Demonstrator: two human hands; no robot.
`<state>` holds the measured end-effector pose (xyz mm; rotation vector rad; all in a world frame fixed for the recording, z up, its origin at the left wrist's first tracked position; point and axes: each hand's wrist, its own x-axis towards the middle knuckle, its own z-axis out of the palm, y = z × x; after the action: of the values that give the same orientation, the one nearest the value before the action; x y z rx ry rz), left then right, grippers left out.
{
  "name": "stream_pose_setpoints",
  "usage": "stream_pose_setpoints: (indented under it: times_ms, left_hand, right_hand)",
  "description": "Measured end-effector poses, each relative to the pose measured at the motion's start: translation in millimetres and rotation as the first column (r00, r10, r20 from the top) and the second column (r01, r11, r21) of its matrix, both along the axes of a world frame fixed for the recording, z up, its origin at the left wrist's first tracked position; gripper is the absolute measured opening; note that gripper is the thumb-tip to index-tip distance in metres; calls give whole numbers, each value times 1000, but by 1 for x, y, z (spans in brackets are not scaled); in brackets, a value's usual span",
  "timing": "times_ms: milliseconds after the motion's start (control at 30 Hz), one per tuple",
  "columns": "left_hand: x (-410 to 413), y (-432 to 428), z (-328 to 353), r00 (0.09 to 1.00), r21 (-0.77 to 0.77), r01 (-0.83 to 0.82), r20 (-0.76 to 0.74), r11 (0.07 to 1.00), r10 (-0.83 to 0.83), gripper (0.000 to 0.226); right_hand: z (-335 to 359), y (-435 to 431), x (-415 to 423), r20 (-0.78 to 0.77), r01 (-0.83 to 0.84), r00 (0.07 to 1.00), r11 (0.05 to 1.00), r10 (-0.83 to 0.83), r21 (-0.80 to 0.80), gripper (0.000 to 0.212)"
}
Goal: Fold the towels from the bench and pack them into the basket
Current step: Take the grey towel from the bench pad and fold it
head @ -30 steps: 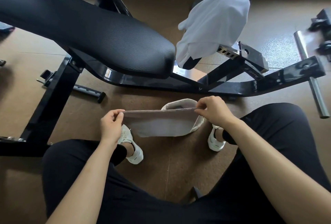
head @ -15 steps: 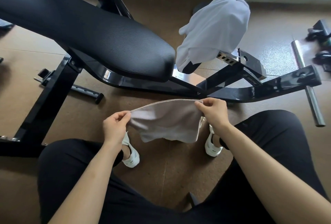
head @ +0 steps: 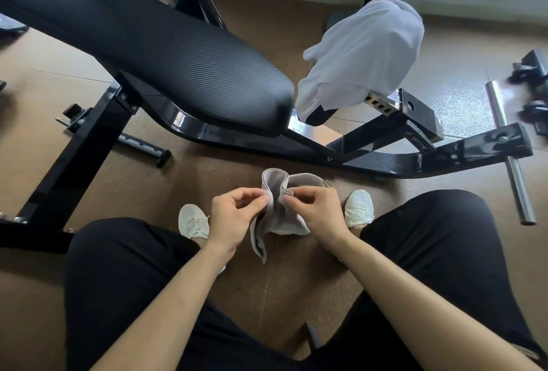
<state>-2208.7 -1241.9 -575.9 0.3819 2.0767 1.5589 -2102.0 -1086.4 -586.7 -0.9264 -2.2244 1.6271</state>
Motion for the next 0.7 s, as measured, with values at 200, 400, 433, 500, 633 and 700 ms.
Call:
stream_pose_setpoints:
  times_ms: [200,400,433,500,633,700]
  left_hand:
    - [5,3,-1,996,-3,49,-72,999,-49,13]
    - [7,3,-3,990,-9,50,-131,999,-51,13]
    - [8,2,-3,988,-12,53,-141,999,-55,14]
    - [8,2,-3,987,-10,55,-151,998,-56,14]
    - [9,1,-2,989,24,103,-105,994,-100,25]
    - [10,2,1,990,87,141,2,986,-142,36]
  right_hand:
    - [1,-10,-2,-22,-21,1000,999,22,47,15]
    - [1,-12,-4,-31,3,1000,1000,-2,31,13]
    - [1,-13,-4,-32,0,999,999,1,36,13]
    - [2,-14,-3,-34,-10,999,999,11,48,14]
    - [5,-10,-1,-51,-119,991,991,122,56,22]
    - [6,-6,1,-49,-145,988,987,149,76,28]
